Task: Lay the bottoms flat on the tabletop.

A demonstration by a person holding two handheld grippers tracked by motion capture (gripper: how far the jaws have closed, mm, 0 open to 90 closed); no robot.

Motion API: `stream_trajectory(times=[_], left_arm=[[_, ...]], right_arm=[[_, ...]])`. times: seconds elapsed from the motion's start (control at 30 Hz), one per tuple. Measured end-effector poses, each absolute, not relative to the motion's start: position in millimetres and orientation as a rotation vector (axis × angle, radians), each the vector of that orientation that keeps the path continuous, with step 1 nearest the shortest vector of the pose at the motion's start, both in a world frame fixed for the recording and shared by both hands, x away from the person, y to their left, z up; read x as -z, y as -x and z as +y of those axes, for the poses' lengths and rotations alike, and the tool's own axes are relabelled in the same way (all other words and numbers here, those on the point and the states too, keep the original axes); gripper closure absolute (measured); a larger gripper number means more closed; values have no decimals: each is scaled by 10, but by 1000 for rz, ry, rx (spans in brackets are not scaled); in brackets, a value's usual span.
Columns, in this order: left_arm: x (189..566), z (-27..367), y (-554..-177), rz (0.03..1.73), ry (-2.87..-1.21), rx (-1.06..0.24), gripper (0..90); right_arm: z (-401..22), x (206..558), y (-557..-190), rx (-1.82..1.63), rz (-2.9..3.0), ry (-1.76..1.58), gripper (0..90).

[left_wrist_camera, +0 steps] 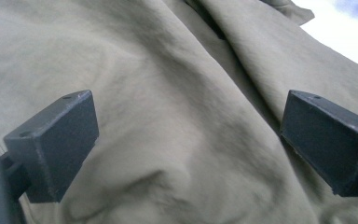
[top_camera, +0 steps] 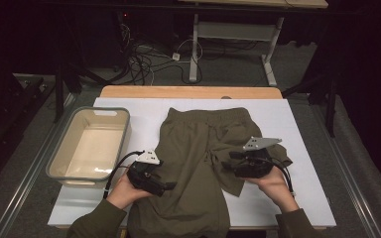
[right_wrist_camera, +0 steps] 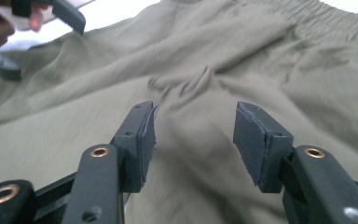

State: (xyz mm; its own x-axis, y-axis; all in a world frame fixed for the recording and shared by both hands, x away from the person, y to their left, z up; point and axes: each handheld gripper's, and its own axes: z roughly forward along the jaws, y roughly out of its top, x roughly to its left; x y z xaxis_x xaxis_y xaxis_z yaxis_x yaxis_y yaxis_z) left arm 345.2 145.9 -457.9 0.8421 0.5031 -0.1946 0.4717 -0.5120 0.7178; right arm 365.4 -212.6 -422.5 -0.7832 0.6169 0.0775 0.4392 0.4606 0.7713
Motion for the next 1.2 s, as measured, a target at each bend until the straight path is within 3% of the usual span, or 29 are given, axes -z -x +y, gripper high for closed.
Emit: stream_trajectory(times=[0.57, 0.8, 1.1, 1.2], left_arm=[[4608, 1549, -3429, 734, -2165, -80, 0], [4614, 1544, -3431, 736, -2169, -82, 0], [4627, 1529, -3437, 730, -2179, -80, 0], [4632, 1528, -3441, 733, -2179, -82, 0]], right_arm=[[-2461, 4544, -3195, -1122, 2545, -961, 449], [-2457, 4616, -3146, -1069, 2605, -925, 603], [-2416, 4709, -3206, -1057, 2598, -889, 654], [-2413, 4707, -3214, -1034, 2591, -885, 747]])
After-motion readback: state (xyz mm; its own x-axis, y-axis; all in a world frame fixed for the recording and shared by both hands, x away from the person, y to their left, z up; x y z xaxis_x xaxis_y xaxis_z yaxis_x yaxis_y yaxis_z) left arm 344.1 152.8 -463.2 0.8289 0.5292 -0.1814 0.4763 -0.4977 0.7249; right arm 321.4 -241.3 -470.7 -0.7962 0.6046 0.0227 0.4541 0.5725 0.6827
